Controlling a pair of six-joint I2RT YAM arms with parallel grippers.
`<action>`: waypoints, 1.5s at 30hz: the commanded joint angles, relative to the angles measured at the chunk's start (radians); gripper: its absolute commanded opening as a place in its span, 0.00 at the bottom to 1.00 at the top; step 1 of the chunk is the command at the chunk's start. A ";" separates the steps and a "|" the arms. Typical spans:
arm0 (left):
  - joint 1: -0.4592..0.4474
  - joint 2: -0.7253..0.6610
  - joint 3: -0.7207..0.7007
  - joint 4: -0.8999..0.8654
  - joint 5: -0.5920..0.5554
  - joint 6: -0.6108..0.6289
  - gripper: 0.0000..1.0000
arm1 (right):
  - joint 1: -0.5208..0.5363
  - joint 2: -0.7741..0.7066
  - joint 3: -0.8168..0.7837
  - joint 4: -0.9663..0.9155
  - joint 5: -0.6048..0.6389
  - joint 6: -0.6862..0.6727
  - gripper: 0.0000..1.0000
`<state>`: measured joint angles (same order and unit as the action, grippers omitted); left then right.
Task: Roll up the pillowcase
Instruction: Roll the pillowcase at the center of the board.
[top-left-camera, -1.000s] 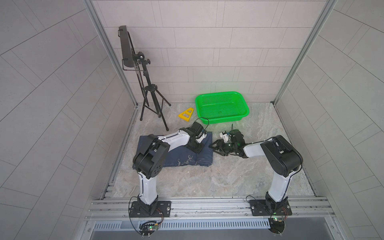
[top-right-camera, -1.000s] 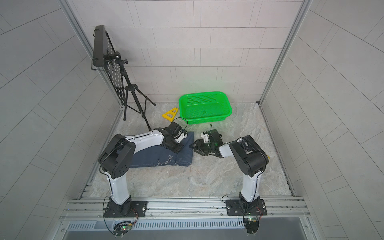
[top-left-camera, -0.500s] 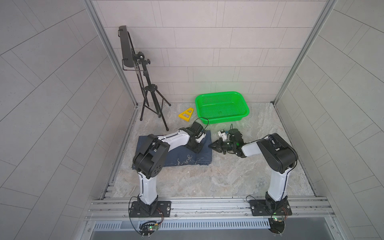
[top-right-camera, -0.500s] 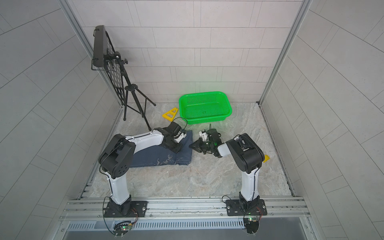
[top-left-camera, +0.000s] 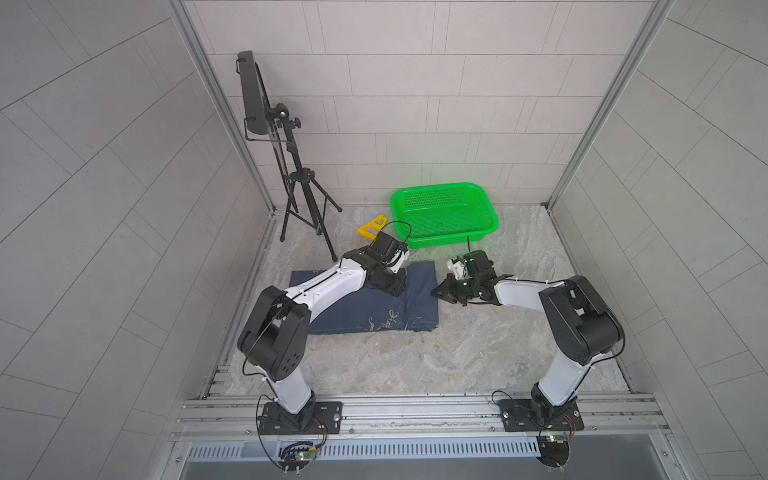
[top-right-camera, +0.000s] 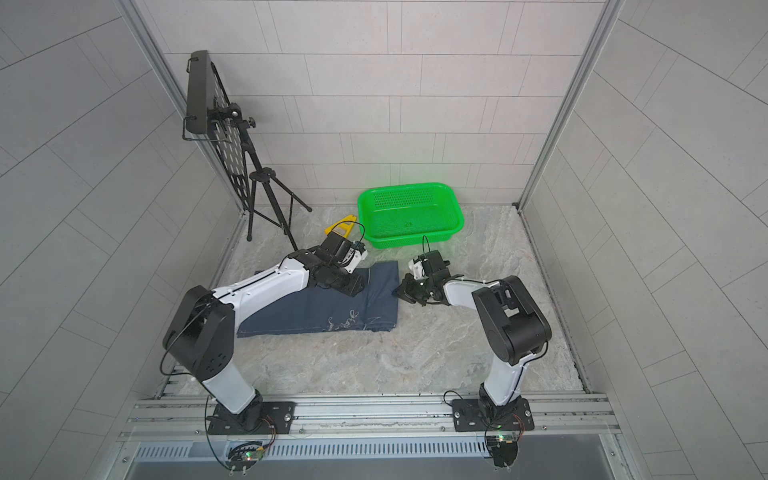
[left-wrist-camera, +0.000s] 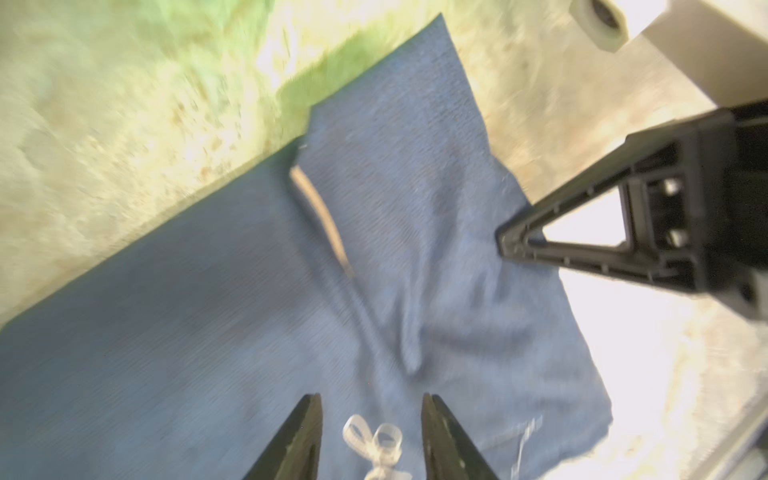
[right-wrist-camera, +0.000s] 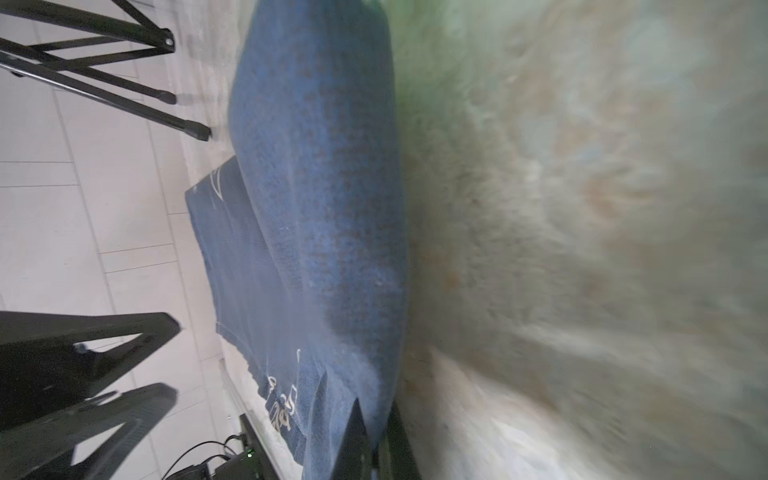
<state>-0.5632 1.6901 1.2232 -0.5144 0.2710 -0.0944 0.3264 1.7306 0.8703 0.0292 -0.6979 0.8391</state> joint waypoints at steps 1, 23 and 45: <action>0.005 -0.003 -0.001 -0.042 0.006 -0.010 0.47 | -0.032 -0.053 0.050 -0.361 0.162 -0.168 0.00; 0.006 0.021 -0.163 0.090 0.030 -0.032 0.48 | 0.186 -0.040 0.379 -0.753 0.553 0.024 0.17; 0.026 -0.240 -0.285 0.061 0.083 -0.102 0.48 | 0.294 0.195 0.582 -0.576 0.337 0.138 0.21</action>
<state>-0.5407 1.4899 0.9489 -0.4431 0.3420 -0.1757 0.6025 1.9022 1.4338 -0.5739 -0.3302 0.9668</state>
